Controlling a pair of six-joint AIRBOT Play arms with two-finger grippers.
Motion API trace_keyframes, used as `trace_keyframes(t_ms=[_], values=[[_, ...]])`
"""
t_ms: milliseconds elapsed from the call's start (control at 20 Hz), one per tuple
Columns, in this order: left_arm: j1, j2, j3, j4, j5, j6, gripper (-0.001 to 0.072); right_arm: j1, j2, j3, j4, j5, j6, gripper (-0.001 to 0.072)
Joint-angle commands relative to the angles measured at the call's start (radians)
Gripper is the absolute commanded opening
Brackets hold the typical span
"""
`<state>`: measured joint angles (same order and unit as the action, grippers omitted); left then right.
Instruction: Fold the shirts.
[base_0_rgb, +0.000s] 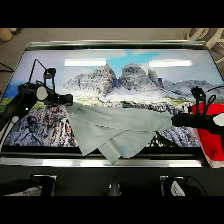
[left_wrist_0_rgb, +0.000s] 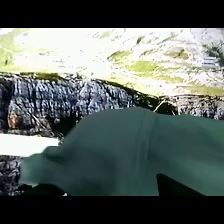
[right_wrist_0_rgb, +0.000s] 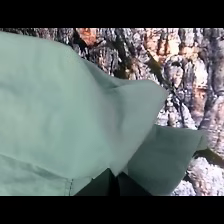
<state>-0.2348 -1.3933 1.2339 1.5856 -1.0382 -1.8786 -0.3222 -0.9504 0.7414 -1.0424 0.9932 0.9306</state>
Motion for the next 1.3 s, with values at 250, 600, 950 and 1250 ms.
trace_keyframes(t_ms=[250,600,950,1250], values=[[0.1,0.092,-0.22,-0.259,-0.374,0.262,0.0719,0.001,-0.03,-0.014,-0.036,0.081,-0.072,0.0016],[-0.002,0.261,-0.744,-0.733,0.056,0.229,0.0716,0.001,-0.03,-0.014,-0.069,0.142,-0.071,0.0016],[-0.128,0.134,-0.634,-0.797,0.202,0.267,0.0026,0.001,-0.009,0.0,-0.057,0.185,-0.099,0.0016],[0.036,0.522,-0.002,-0.623,0.204,0.471,0.0022,0.001,0.201,0.521,-0.061,-0.171,-0.114,0.0015]])
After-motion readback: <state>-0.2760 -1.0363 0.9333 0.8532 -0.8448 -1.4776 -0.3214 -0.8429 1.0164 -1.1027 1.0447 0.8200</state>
